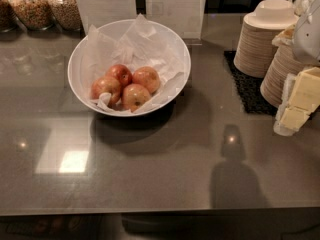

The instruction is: Pick apple from white bowl

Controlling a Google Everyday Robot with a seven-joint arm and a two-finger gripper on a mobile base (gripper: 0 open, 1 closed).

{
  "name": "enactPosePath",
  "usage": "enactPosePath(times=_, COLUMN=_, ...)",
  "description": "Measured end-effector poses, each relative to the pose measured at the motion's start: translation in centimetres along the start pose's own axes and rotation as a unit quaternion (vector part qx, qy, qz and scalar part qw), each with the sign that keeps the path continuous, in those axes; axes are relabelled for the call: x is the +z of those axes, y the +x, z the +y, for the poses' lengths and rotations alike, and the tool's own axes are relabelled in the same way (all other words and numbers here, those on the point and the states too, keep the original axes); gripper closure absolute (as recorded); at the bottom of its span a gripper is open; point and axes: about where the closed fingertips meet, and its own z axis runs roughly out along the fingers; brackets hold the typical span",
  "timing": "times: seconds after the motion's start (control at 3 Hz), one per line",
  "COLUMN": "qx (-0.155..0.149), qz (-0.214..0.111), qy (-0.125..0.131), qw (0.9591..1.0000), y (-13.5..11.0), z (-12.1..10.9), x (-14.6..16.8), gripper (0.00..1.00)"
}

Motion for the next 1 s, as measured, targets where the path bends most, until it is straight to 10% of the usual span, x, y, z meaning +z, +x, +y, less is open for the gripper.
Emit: enactPosePath(times=1.0, qx=-0.056, qz=-0.043, qy=0.007, qw=0.9975, y=-4.8, z=-2.9, x=0.8, gripper=0.00)
